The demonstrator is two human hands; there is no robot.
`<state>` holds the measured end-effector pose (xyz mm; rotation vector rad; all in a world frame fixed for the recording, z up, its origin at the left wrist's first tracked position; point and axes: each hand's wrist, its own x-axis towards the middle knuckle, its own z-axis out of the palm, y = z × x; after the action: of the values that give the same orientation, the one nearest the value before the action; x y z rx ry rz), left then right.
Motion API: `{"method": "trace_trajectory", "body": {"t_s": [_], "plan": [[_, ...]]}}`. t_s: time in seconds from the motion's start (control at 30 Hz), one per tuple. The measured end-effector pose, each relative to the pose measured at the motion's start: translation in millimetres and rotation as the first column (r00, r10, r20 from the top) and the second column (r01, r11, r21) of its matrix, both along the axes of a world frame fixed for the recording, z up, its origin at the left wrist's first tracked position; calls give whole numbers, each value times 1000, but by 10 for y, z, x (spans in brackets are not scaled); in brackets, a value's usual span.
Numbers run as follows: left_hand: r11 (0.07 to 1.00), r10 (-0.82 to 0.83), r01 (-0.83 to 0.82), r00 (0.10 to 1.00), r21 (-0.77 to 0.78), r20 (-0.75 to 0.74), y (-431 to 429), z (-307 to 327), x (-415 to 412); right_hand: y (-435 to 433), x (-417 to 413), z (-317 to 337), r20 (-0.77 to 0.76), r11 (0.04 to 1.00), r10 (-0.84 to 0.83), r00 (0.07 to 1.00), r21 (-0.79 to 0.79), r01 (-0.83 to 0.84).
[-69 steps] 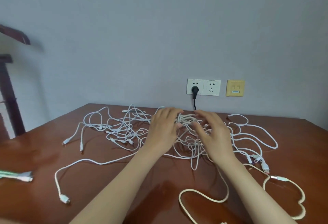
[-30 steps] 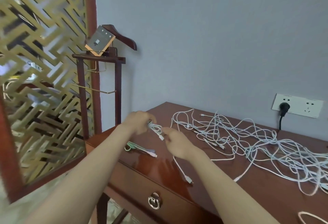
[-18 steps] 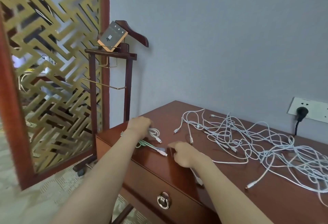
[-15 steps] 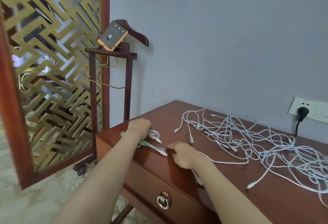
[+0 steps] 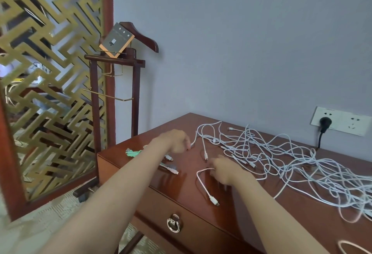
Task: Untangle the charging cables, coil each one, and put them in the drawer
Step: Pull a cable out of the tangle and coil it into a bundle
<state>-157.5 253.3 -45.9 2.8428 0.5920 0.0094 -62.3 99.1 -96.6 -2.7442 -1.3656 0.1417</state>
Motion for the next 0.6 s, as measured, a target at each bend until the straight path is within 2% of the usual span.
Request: {"method": "trace_trajectory", "body": {"t_s": [0.07,0.13,0.2,0.27,0.33,0.4,0.5,0.6], "plan": [[986,-116,99,985,-134,-126,-246,61,117,-102,-32,-45,88,998,-49,995,-30,52],[971,-187,137,945,-195,-268,-493,110,234,-184,-64,-89,147,995,-92,985,-21,96],[980,-188,152,912,-126,-365,-668,109,329,-258,-67,-92,149,992,-130,980,24,128],[984,-168,178,912,-9,-374,-749,69,400,-345,-37,-29,84,968,-203,976,168,187],[983,-185,181,933,-40,-308,-803,57,453,-447,25,79,35,914,-259,965,331,233],[957,-225,182,957,-226,-182,-872,95,466,-540,105,189,-1,853,-275,962,462,244],[808,-200,246,969,-535,143,-1077,227,503,-743,244,345,-119,711,-263,957,647,276],[662,-59,315,926,-680,372,-1335,366,626,-974,357,473,-199,589,-195,961,759,277]]}}
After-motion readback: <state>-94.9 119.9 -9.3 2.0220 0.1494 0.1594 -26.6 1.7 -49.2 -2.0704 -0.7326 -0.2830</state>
